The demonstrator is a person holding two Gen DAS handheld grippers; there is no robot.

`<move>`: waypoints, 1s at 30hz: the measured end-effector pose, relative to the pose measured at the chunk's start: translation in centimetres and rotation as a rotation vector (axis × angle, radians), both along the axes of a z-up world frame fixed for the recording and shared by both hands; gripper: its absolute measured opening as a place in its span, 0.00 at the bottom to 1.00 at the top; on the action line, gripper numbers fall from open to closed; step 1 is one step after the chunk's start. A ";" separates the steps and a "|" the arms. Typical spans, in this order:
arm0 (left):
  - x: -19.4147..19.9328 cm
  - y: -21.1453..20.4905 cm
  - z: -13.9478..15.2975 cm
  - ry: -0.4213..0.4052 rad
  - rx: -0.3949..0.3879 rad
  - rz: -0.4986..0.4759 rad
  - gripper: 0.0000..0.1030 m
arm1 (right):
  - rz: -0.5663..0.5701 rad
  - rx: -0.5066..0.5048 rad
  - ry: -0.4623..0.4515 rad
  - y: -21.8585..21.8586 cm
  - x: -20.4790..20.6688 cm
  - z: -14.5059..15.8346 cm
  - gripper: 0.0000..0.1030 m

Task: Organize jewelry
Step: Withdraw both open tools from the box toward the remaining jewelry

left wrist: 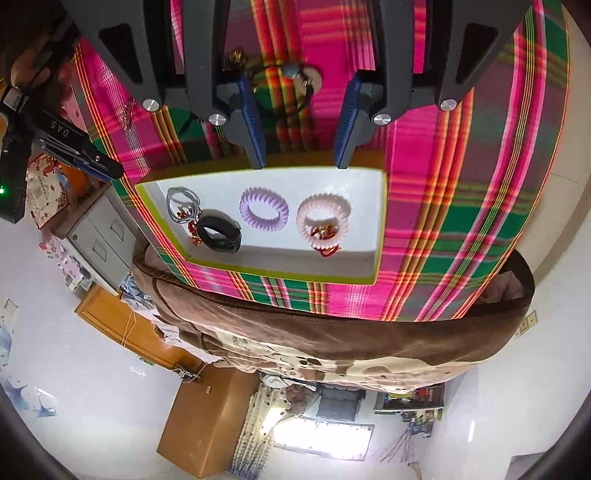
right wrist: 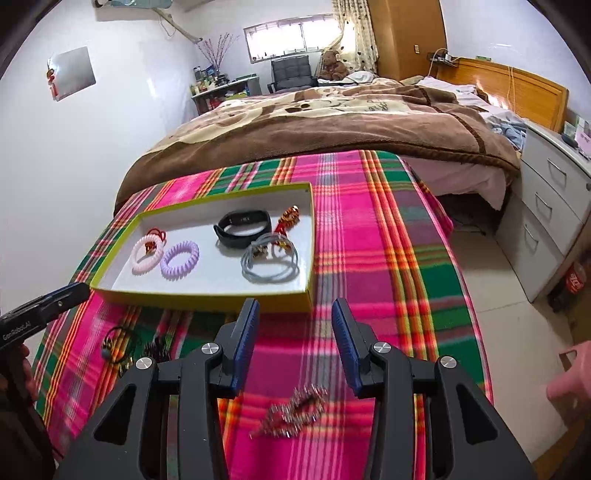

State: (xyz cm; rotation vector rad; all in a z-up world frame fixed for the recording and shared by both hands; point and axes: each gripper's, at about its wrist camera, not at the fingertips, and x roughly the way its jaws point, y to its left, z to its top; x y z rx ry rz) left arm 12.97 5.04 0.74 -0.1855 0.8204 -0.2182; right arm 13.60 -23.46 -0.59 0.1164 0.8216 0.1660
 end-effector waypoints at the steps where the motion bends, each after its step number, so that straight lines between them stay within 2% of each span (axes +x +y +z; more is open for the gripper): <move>1: -0.4 0.2 0.0 -0.002 -0.005 0.002 0.37 | 0.001 0.000 0.001 -0.1 -0.4 -0.1 0.40; 7: -2.5 0.7 -0.5 -0.004 -0.002 0.019 0.37 | -0.013 -0.003 0.043 -0.7 -2.5 -1.1 0.41; 11: -3.4 1.1 -1.3 0.009 -0.001 0.023 0.37 | -0.017 -0.004 0.072 -0.1 -3.4 -2.2 0.53; 17: -4.5 1.9 -2.3 0.033 -0.017 0.036 0.37 | -0.064 -0.073 0.095 1.6 -3.8 -3.1 0.53; 20: -4.9 2.4 -2.6 0.040 -0.017 0.043 0.37 | -0.080 -0.074 0.118 1.9 -3.6 -3.8 0.53; 26: -5.2 3.1 -3.0 0.052 -0.025 0.062 0.37 | -0.071 -0.148 0.108 2.5 -4.1 -3.8 0.53; 30: -5.3 3.0 -3.2 0.055 -0.028 0.056 0.37 | -0.062 -0.150 0.104 1.9 -4.8 -3.9 0.53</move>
